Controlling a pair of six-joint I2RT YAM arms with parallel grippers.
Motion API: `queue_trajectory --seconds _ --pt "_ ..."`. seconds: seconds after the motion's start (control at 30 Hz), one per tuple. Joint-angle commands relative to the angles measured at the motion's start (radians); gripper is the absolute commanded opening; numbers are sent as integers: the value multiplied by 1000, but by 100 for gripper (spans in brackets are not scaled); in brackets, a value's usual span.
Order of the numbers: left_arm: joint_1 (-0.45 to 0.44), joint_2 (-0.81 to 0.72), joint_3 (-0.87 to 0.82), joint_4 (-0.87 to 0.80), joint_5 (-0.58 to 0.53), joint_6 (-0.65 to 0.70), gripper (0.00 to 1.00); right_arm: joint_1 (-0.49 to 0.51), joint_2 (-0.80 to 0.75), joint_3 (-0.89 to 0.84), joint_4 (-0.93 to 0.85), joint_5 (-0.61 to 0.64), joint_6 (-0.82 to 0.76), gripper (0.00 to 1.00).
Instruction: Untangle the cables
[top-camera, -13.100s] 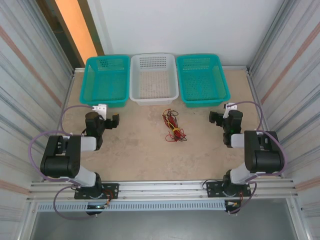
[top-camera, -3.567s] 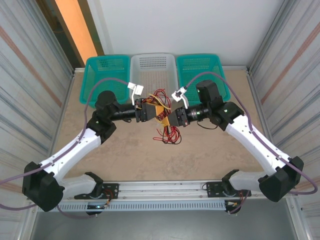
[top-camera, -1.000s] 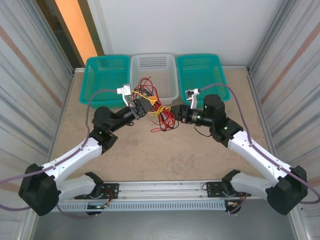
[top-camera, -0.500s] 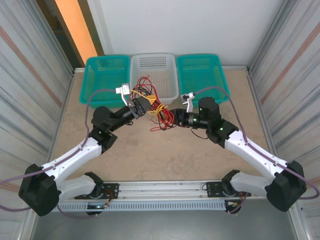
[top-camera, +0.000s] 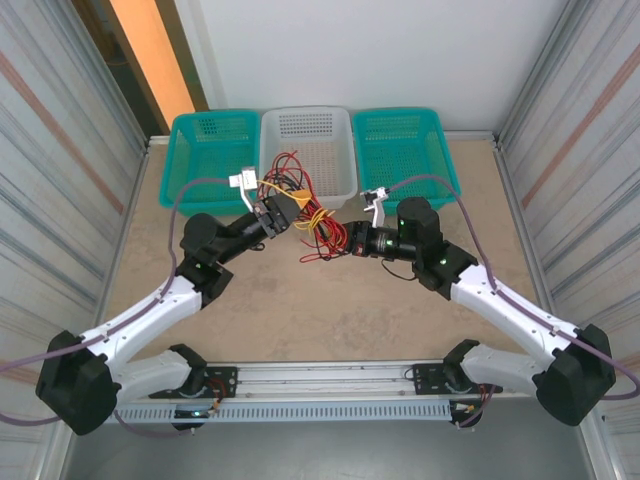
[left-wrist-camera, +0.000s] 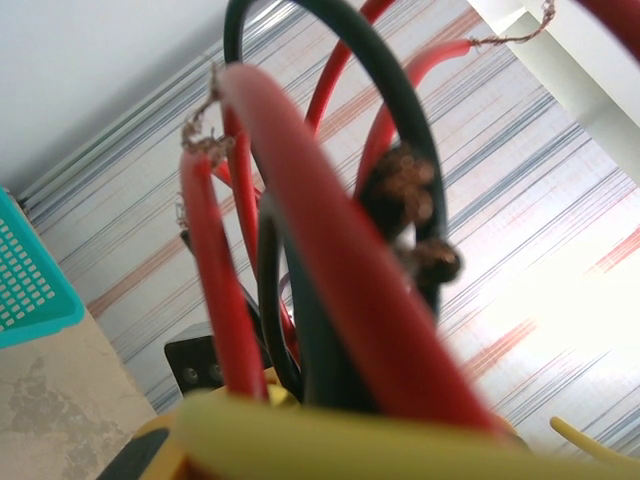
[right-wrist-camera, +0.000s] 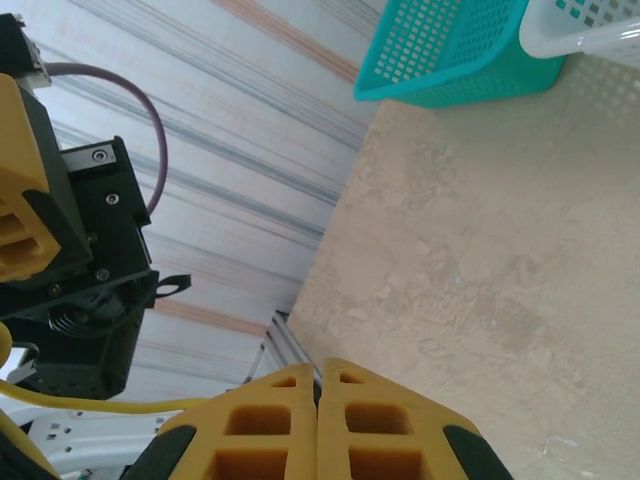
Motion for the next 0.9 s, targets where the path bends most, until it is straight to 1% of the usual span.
queue_trajectory --seconds 0.0,0.13,0.23,0.37,0.5,0.6,0.67,0.73,0.87 --pt "15 -40 9 69 -33 10 0 3 -25 -19 14 11 -4 0" --pt "26 -44 3 88 -88 9 0 9 -51 -55 41 29 3 0" --pt "29 -51 7 80 -150 13 0 31 -81 -85 57 71 -2 0" --pt "28 -57 6 80 -235 9 0 87 -99 -108 69 167 -18 0" --pt "29 -35 -16 195 -331 -37 0 151 -102 -147 124 272 -11 0" --pt "27 -26 -9 228 -373 -20 0 215 -102 -178 182 368 0 0" --pt "21 -39 -5 194 -411 19 0 278 -139 -187 194 464 -17 0" --pt "11 -60 -11 139 -472 64 0 349 -152 -188 196 560 -49 0" --pt "2 -78 -48 116 -556 105 0 452 -149 -171 189 669 -96 0"
